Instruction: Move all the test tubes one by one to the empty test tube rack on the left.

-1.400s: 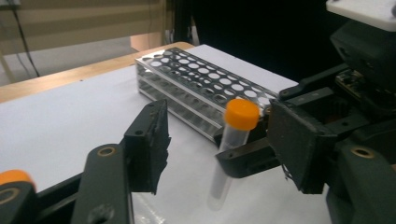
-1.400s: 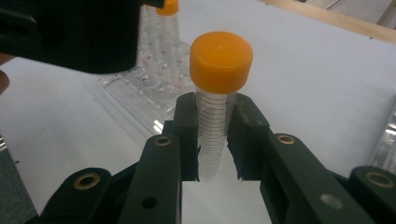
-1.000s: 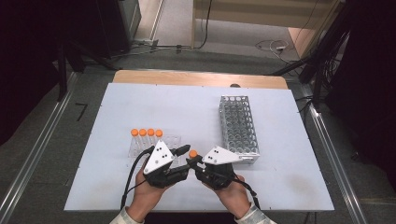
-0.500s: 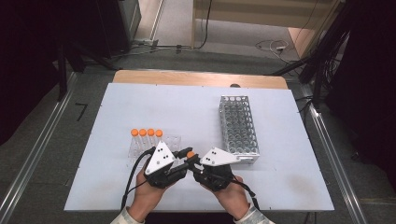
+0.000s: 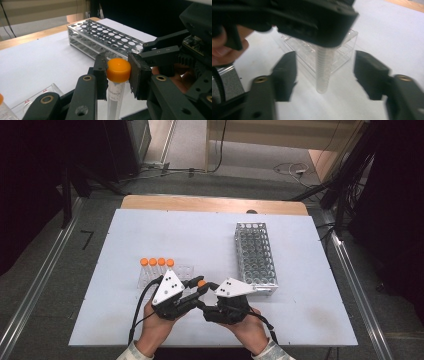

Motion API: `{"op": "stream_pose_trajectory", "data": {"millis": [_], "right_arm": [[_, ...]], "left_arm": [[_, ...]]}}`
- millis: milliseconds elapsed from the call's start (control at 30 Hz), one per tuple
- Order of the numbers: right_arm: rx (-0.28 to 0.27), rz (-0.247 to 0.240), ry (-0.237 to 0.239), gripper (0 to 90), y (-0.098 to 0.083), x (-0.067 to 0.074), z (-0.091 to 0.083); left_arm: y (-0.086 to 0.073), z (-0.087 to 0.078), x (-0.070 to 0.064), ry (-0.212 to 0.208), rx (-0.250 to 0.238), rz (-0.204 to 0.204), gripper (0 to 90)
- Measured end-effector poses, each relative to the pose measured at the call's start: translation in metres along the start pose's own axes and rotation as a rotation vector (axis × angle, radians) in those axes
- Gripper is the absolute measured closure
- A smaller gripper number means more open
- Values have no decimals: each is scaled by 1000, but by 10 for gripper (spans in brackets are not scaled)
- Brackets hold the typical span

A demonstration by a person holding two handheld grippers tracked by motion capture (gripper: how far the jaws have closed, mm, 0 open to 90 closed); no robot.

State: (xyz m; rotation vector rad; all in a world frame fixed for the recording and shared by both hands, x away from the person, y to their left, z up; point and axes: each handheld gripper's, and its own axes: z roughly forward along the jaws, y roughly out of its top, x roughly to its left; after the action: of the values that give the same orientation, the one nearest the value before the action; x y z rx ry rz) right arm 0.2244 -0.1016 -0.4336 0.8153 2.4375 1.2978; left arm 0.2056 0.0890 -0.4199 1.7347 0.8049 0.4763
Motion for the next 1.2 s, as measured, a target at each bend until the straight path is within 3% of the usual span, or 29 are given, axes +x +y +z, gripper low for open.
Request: {"op": "stream_pose_trajectory", "data": {"millis": [133, 400, 1200], "right_arm": [[-3, -14, -16, 239, -3, -4, -2], [16, -2, -38, 231, -12, -11, -10], [7, 32, -60, 231, -20, -21, -26]], "left_arm": [[4, -4, 4, 6, -17, -9, 695], [13, -10, 9, 19, -50, -20, 695], [19, -13, 15, 33, -69, -33, 695]]}}
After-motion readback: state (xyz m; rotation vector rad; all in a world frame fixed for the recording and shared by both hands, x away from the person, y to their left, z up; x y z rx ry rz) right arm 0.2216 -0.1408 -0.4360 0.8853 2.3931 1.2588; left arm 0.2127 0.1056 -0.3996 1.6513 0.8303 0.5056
